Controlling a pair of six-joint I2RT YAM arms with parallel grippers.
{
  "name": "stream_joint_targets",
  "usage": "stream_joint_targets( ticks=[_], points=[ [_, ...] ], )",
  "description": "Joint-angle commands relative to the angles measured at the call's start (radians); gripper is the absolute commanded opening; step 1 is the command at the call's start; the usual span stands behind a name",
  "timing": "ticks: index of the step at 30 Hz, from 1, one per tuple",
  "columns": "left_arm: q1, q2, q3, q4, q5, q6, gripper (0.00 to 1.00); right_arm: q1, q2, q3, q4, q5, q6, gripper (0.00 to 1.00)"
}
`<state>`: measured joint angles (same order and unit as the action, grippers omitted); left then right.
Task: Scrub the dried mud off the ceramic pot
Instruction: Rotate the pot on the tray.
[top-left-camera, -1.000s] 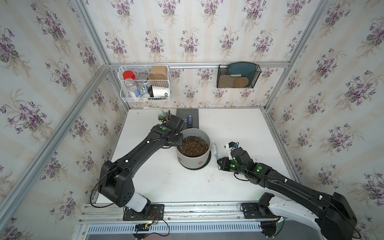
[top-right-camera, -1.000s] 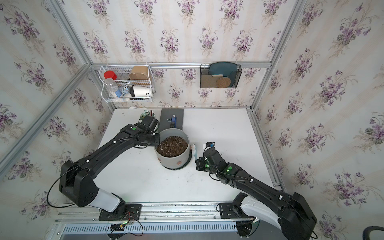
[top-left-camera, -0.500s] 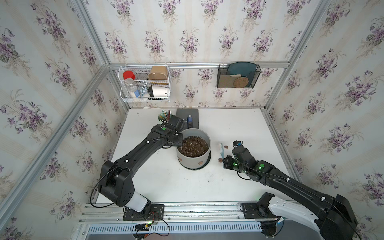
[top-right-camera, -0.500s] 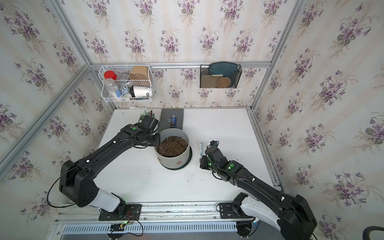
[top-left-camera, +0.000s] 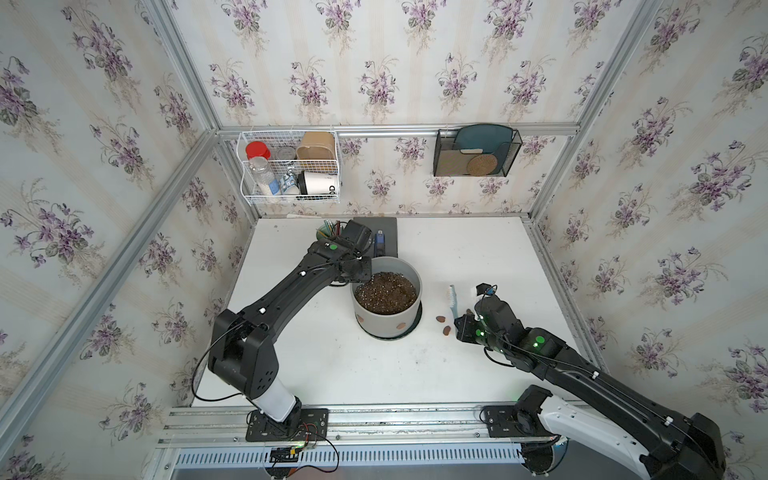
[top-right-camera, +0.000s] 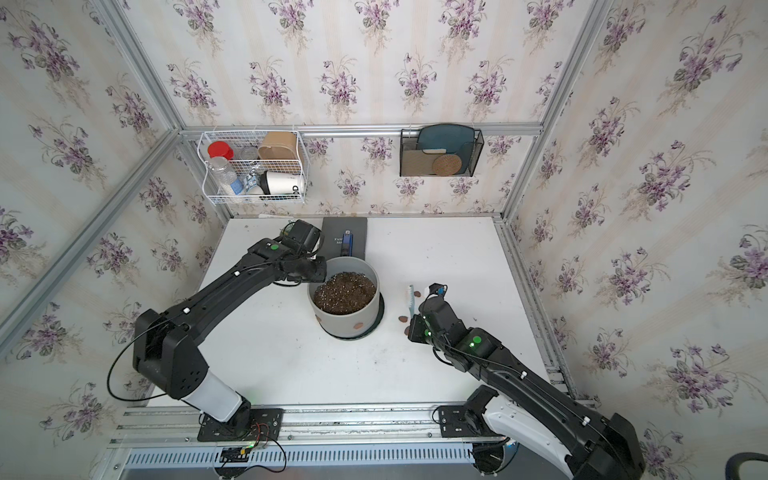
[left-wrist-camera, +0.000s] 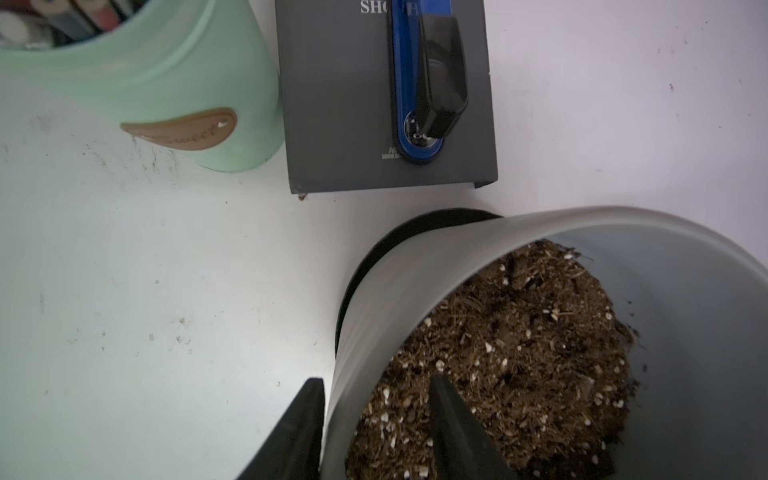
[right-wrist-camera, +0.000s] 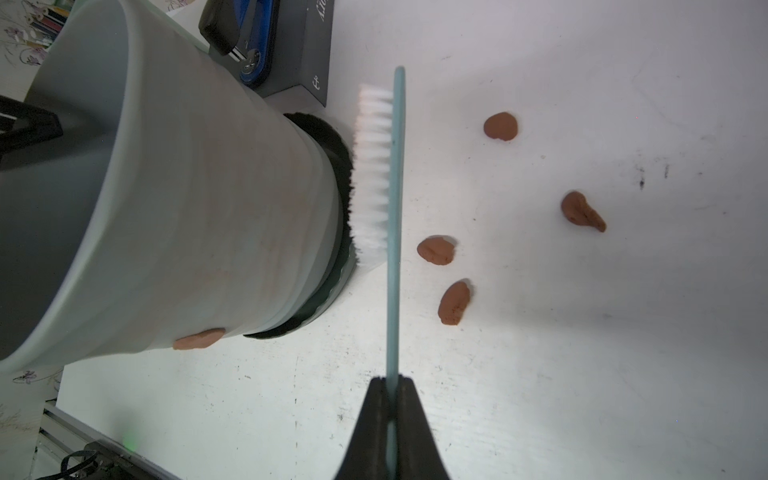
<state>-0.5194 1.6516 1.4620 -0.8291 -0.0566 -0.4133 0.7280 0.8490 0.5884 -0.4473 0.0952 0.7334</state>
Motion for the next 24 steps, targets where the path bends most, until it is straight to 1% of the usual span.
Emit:
stream_joint_targets(
  ticks=[1,5,7,10,15,17,19,21,24],
  points=[
    [0.001,0.057,0.061,0.004,-0.017,0.019,0.45,0.002,-0.028,-0.014,-0.017,-0.002,0.013,0.0],
    [0.002,0.113,0.113,-0.014,-0.015,0.028,0.47,0.001,-0.052,-0.035,-0.018,-0.01,0.022,0.0],
    [0.008,0.125,0.125,-0.017,-0.021,0.024,0.45,0.001,-0.056,-0.043,-0.017,-0.012,0.027,0.0],
    [0.013,0.127,0.128,-0.028,-0.023,0.019,0.3,0.001,-0.071,-0.06,-0.008,-0.02,0.035,0.0],
    [0.015,0.086,0.075,-0.054,-0.043,0.015,0.17,0.002,-0.089,-0.077,0.006,-0.032,0.046,0.0],
    [0.015,0.051,0.038,-0.065,-0.052,0.011,0.09,0.001,-0.094,-0.081,0.012,-0.033,0.048,0.0],
    [0.014,0.016,0.004,-0.073,-0.054,0.002,0.03,0.001,-0.093,-0.087,0.021,-0.036,0.051,0.0],
    [0.015,-0.018,-0.023,-0.074,-0.036,-0.002,0.0,0.003,-0.086,-0.096,0.038,-0.048,0.057,0.0],
    [0.013,-0.05,-0.048,-0.072,0.013,-0.012,0.0,0.012,-0.064,-0.103,0.068,-0.059,0.066,0.0]
  ],
)
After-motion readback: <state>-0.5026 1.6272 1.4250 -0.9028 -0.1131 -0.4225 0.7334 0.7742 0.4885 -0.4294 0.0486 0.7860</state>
